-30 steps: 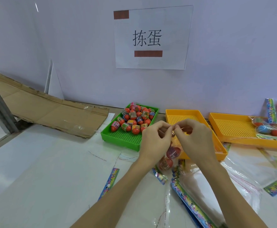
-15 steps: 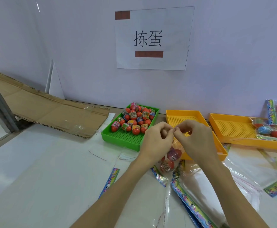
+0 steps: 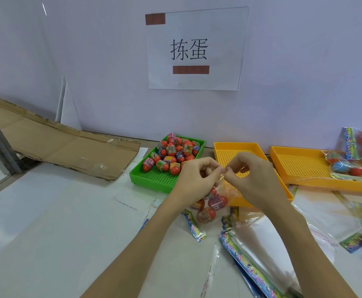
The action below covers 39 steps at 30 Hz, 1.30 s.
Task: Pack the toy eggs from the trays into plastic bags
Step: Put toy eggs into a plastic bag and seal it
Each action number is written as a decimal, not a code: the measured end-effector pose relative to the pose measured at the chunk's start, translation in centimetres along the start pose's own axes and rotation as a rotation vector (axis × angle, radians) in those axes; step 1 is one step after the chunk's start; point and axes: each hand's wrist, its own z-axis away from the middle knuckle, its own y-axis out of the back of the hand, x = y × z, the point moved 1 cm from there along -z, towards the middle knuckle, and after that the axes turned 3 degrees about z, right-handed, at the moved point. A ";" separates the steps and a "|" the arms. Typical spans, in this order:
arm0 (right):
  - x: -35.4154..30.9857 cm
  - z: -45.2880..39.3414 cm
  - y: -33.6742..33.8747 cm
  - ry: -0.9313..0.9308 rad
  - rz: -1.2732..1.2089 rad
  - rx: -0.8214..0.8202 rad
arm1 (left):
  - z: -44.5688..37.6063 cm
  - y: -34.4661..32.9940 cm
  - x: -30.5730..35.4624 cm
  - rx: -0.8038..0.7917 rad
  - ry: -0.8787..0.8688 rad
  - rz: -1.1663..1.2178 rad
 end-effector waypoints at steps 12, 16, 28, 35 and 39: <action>1.9 -0.7 0.8 -0.294 -0.229 0.172 | -0.6 1.6 -0.2 0.060 0.097 0.110; 1.2 -0.7 0.5 -0.577 -0.776 0.135 | -0.6 1.8 -0.6 0.064 0.094 0.149; 1.5 -0.5 0.4 -0.291 -0.348 0.174 | -1.0 2.7 -0.8 0.159 0.211 0.390; 4.9 0.1 0.9 -0.367 -0.009 0.260 | -1.2 3.2 -1.3 0.311 0.262 0.393; 5.4 0.3 1.0 -0.358 0.071 0.209 | -1.2 3.1 -1.3 0.331 0.263 0.369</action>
